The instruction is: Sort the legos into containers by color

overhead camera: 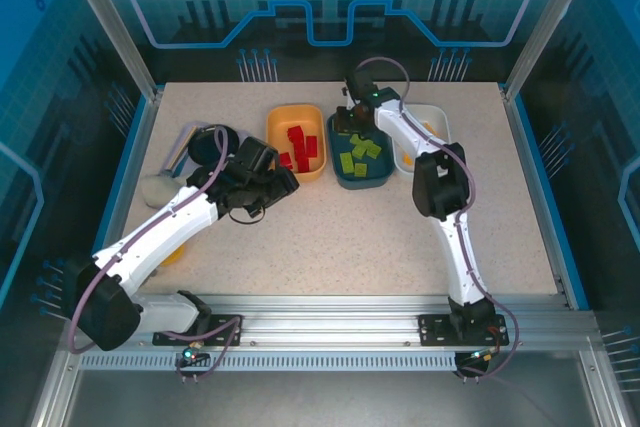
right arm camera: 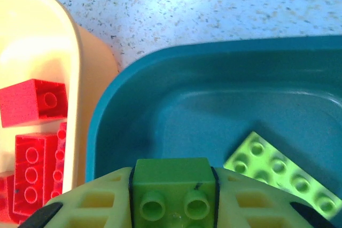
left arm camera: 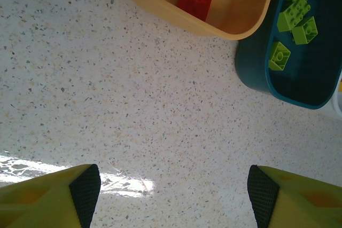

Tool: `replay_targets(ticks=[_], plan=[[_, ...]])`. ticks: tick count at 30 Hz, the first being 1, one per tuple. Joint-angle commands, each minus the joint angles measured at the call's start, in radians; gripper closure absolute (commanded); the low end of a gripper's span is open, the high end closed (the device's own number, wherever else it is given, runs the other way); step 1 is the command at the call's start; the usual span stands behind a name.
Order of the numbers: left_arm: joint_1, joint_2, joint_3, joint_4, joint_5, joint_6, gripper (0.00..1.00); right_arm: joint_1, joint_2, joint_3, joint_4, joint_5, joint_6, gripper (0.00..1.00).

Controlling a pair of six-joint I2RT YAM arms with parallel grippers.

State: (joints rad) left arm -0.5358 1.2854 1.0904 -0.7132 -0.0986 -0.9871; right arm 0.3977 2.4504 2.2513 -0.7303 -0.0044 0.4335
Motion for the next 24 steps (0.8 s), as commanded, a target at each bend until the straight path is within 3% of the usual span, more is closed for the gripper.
replay_targets(ticks=[1, 6, 12, 14, 15, 17, 18, 19, 24], plan=[[-0.008, -0.038, -0.014, -0.035, -0.008, 0.021, 0.23, -0.011, 0.057, 0.088, -0.098, -0.051, 0.000, 0.69], [-0.009, -0.048, 0.004, -0.054, -0.032, 0.028, 0.24, -0.013, 0.032, 0.076, -0.088, -0.055, 0.014, 0.52], [-0.009, -0.085, 0.039, -0.124, -0.138, 0.043, 0.20, -0.010, -0.134, -0.061, -0.037, -0.038, -0.004, 0.44], [-0.007, -0.105, 0.047, -0.131, -0.168, 0.056, 0.12, -0.010, -0.236, -0.153, -0.001, -0.018, -0.006, 0.41], [-0.007, -0.114, 0.053, -0.128, -0.179, 0.073, 0.01, -0.010, -0.298, -0.214, 0.025, -0.005, -0.008, 0.38], [-0.007, -0.120, 0.081, -0.145, -0.207, 0.104, 0.01, -0.008, -0.434, -0.354, 0.082, 0.037, -0.011, 0.33], [-0.006, -0.118, 0.096, -0.156, -0.225, 0.122, 0.01, -0.009, -0.510, -0.432, 0.116, 0.065, -0.013, 0.05], [-0.005, -0.117, 0.111, -0.162, -0.238, 0.146, 0.01, -0.010, -0.578, -0.501, 0.150, 0.083, -0.022, 0.00], [0.000, -0.119, 0.149, -0.146, -0.297, 0.269, 0.01, -0.014, -0.929, -0.836, 0.272, 0.161, -0.114, 0.00]])
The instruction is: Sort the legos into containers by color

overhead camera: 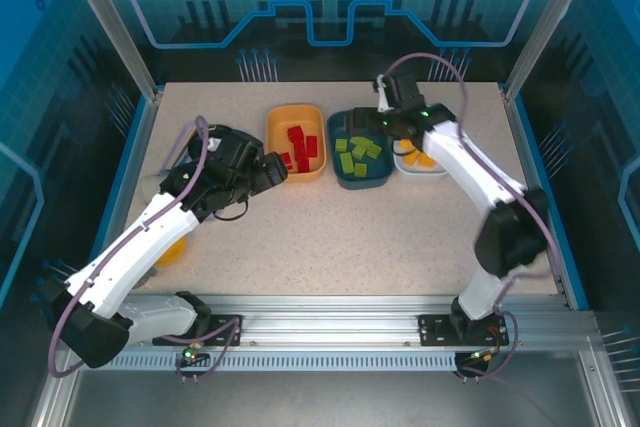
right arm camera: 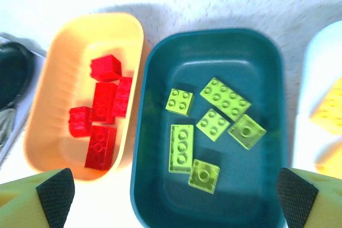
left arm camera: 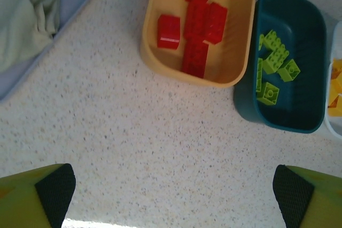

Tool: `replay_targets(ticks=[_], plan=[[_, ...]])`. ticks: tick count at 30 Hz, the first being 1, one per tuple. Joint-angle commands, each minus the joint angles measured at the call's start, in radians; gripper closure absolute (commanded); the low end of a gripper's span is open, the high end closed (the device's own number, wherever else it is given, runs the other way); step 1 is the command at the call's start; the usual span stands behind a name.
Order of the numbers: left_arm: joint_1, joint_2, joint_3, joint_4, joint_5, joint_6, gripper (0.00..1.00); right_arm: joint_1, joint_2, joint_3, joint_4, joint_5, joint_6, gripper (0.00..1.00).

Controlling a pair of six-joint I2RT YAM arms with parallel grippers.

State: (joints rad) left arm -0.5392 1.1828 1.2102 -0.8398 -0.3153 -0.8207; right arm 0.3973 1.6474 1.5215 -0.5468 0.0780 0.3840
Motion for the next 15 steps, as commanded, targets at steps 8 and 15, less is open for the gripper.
replay_targets(ticks=[8, 15], plan=[[0.010, -0.026, -0.057, 0.023, -0.543, 0.197, 0.01, -0.145, -0.373, -0.315, 0.005, 0.348, 0.033, 0.00], [0.141, -0.107, -0.445, 0.472, -0.451, 0.566, 0.01, -0.210, -0.503, -0.751, 0.442, 0.370, -0.217, 0.00]])
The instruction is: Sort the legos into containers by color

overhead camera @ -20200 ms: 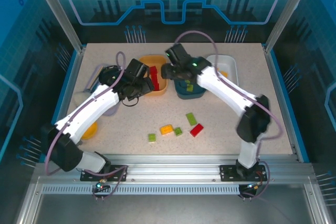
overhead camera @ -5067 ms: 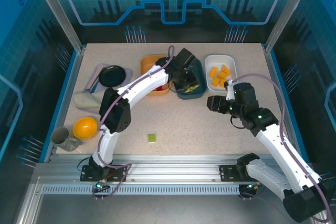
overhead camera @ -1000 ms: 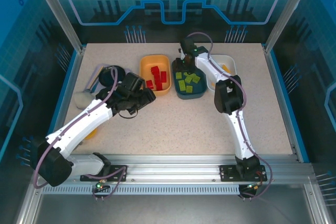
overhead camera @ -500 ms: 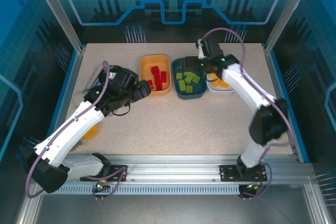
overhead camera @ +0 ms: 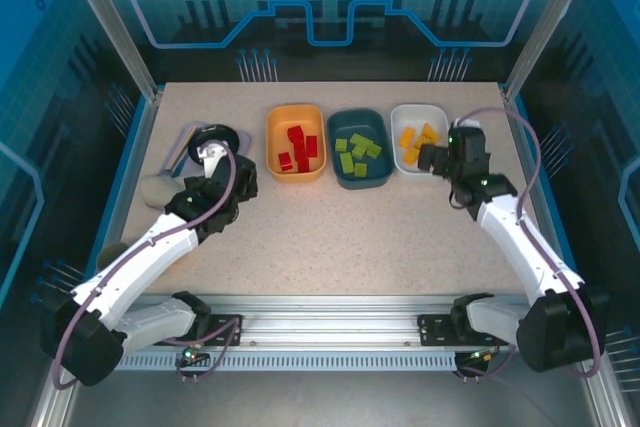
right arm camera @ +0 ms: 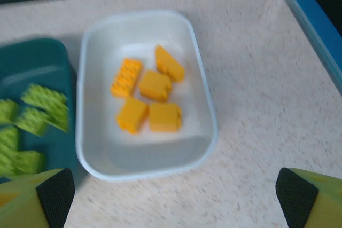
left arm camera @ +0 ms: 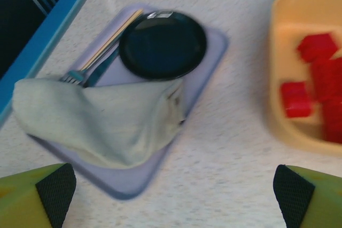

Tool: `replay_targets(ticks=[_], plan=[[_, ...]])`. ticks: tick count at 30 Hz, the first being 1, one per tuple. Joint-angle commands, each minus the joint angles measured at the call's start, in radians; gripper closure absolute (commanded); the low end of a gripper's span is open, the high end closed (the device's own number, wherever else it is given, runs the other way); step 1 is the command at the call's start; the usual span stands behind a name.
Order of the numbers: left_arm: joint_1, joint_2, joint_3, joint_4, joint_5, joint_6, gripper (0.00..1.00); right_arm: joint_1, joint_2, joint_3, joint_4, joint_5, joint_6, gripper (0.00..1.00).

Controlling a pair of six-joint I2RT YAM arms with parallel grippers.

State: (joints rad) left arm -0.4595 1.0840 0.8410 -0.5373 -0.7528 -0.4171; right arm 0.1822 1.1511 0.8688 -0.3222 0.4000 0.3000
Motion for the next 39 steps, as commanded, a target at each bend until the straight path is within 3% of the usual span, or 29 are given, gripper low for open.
replay_targets(ticks=[1, 5, 16, 19, 21, 27, 32, 35, 36, 39], plan=[[0.090, 0.002, -0.102, 0.178, 0.022, 0.166, 0.01, 0.002, 0.008, -0.117, 0.227, 0.043, -0.147, 0.00], [0.176, 0.039, -0.226, 0.352, 0.147, 0.203, 0.01, 0.002, 0.084, -0.186, 0.302, 0.006, -0.136, 0.00], [0.400, 0.334, -0.224, 0.755, 0.392, 0.212, 0.01, -0.017, 0.334, -0.181, 0.580, -0.091, -0.277, 0.00], [0.451, 0.394, -0.190, 0.789, 0.479, 0.207, 0.01, -0.066, 0.358, -0.216, 0.713, -0.163, -0.306, 0.00], [0.464, 0.419, -0.182, 0.829, 0.534, 0.279, 0.01, -0.109, 0.379, -0.214, 0.711, -0.207, -0.265, 0.00], [0.508, 0.399, -0.288, 1.045, 0.659, 0.330, 0.01, -0.122, 0.336, -0.331, 0.882, -0.303, -0.295, 0.00], [0.477, 0.353, -0.439, 1.273, 0.576, 0.334, 0.01, -0.122, 0.330, -0.521, 1.208, -0.308, -0.297, 0.00], [0.455, 0.433, -0.464, 1.408, 0.545, 0.360, 0.01, -0.124, 0.330, -0.524, 1.211, -0.303, -0.292, 0.00], [0.444, 0.420, -0.447, 1.338, 0.536, 0.360, 0.01, -0.123, 0.336, -0.515, 1.201, -0.300, -0.291, 0.00], [0.438, 0.428, -0.448, 1.361, 0.526, 0.366, 0.01, -0.122, 0.349, -0.457, 1.104, -0.264, -0.277, 0.00]])
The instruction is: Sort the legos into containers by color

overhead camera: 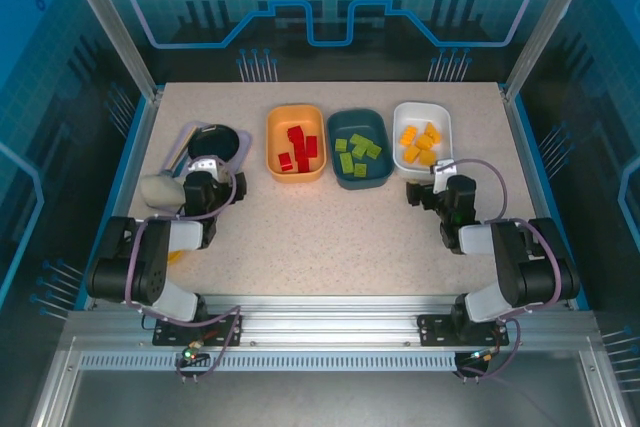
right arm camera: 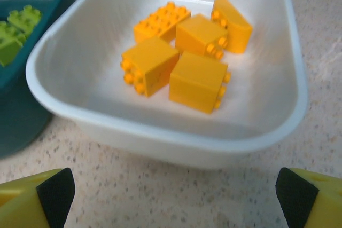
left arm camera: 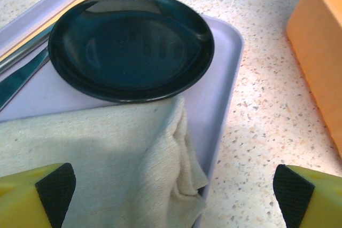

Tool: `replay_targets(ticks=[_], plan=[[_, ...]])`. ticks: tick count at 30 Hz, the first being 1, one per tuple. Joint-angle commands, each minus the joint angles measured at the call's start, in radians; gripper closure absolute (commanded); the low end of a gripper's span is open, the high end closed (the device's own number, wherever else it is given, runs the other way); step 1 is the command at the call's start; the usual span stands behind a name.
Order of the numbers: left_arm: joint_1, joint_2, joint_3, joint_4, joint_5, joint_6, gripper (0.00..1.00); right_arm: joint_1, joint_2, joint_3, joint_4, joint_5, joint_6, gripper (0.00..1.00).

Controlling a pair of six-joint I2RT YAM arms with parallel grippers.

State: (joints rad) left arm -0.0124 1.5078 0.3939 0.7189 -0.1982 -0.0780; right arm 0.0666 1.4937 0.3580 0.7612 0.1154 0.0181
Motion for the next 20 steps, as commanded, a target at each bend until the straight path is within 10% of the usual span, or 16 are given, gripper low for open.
replay_targets(ticks=[1, 20], plan=[[-0.009, 0.002, 0.001, 0.096, -0.028, 0.027, 0.01, -0.001, 0.007, 0.057, 0.020, 0.029, 0.001, 0.00], [-0.009, 0.005, 0.002, 0.097, -0.028, 0.028, 0.01, 0.008, 0.010, 0.065, 0.012, 0.004, -0.019, 0.00]])
